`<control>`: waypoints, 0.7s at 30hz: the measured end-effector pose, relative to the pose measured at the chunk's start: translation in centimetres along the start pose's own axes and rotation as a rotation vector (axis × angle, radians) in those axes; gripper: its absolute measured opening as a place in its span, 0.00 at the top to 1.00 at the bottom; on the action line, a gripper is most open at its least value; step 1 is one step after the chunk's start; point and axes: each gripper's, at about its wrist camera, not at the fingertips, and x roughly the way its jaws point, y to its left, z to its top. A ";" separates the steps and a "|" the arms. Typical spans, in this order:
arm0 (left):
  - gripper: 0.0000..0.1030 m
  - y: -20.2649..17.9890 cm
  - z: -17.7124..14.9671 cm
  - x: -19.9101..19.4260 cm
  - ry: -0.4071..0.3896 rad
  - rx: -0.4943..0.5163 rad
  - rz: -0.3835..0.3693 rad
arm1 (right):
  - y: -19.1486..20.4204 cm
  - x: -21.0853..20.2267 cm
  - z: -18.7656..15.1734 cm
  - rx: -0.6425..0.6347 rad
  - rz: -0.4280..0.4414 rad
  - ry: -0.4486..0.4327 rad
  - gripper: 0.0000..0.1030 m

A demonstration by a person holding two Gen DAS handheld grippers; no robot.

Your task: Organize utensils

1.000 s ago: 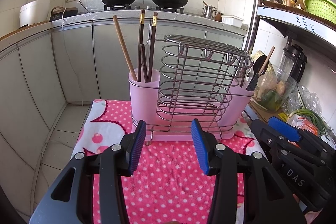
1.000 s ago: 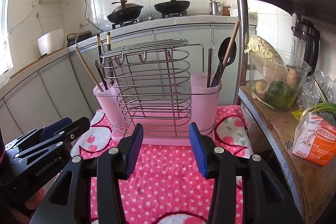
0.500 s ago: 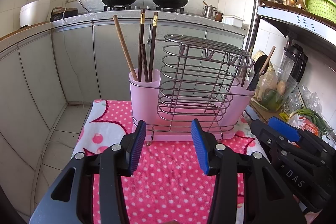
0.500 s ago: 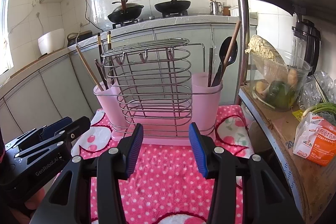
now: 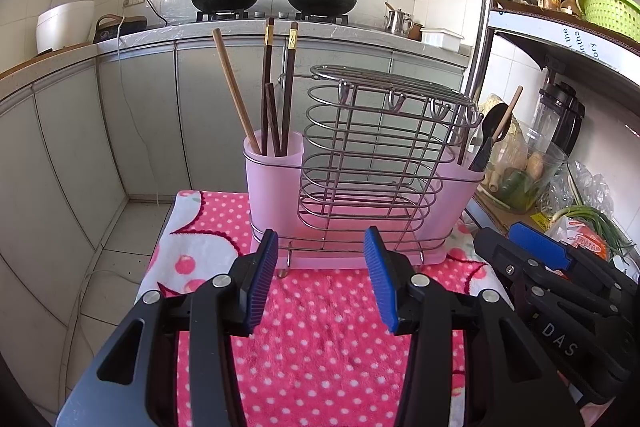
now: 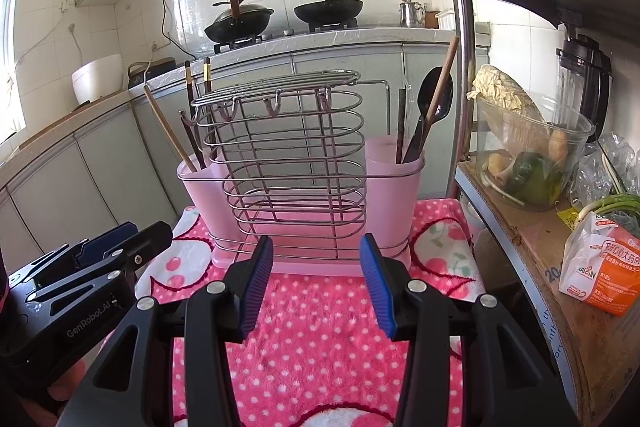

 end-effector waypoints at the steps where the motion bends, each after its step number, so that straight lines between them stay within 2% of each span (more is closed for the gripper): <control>1: 0.56 0.0 0.0 0.0 0.000 0.000 0.001 | 0.0 0.0 0.0 0.000 0.000 0.000 0.57; 21: 0.56 0.0 0.0 0.2 0.004 0.003 -0.002 | 0.1 0.5 -0.3 -0.004 0.000 0.009 0.57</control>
